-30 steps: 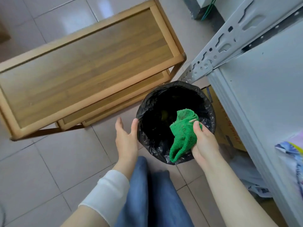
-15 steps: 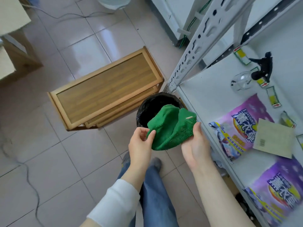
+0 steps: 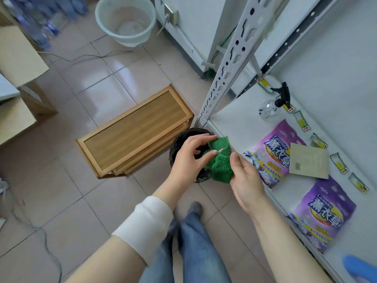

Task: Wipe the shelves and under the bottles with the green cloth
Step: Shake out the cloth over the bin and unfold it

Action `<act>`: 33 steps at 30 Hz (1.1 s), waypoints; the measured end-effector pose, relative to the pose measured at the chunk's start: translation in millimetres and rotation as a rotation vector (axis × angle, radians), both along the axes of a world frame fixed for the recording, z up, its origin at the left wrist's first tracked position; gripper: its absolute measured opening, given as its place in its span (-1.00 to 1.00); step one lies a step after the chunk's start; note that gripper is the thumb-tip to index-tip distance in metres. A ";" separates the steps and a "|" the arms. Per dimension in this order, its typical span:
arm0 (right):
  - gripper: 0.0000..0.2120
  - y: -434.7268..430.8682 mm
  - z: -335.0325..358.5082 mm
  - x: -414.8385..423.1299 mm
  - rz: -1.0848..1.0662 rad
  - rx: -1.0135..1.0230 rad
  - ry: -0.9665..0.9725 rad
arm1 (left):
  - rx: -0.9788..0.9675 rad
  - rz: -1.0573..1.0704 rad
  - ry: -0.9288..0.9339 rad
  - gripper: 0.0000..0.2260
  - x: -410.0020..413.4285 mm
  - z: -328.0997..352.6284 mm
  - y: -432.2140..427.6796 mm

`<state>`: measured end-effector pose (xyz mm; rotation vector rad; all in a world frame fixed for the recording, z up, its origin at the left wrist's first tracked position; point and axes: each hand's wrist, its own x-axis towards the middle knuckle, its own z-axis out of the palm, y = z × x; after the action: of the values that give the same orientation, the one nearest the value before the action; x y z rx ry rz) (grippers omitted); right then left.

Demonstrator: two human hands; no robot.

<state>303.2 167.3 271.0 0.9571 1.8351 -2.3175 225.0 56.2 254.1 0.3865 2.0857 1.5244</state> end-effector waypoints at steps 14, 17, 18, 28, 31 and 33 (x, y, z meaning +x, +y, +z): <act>-0.78 36.8 150.0 6.8 0.117 0.673 0.145 | 0.160 0.035 0.148 -0.82 -50.8 162.2 -38.6; -0.77 42.9 168.8 4.5 0.210 0.825 0.227 | 0.077 -0.058 0.234 -0.78 -62.6 187.8 -44.7; -0.73 44.7 173.1 2.8 0.244 0.876 0.251 | 0.062 -0.081 0.246 -0.79 -65.3 195.6 -44.8; -0.69 64.5 209.6 -4.8 0.593 1.270 0.246 | 0.025 -0.170 0.337 -0.81 -73.5 255.3 -42.9; -0.63 60.3 219.6 -4.4 0.571 1.153 0.163 | 0.110 -0.135 0.305 -0.78 -66.8 264.7 -46.6; -0.63 53.4 224.8 -7.1 0.417 1.043 0.092 | 0.218 -0.083 0.309 -0.79 -58.0 269.2 -50.0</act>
<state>296.1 220.7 495.8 0.3802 2.9499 -1.1067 167.1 6.1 523.4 0.8261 2.0999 1.7374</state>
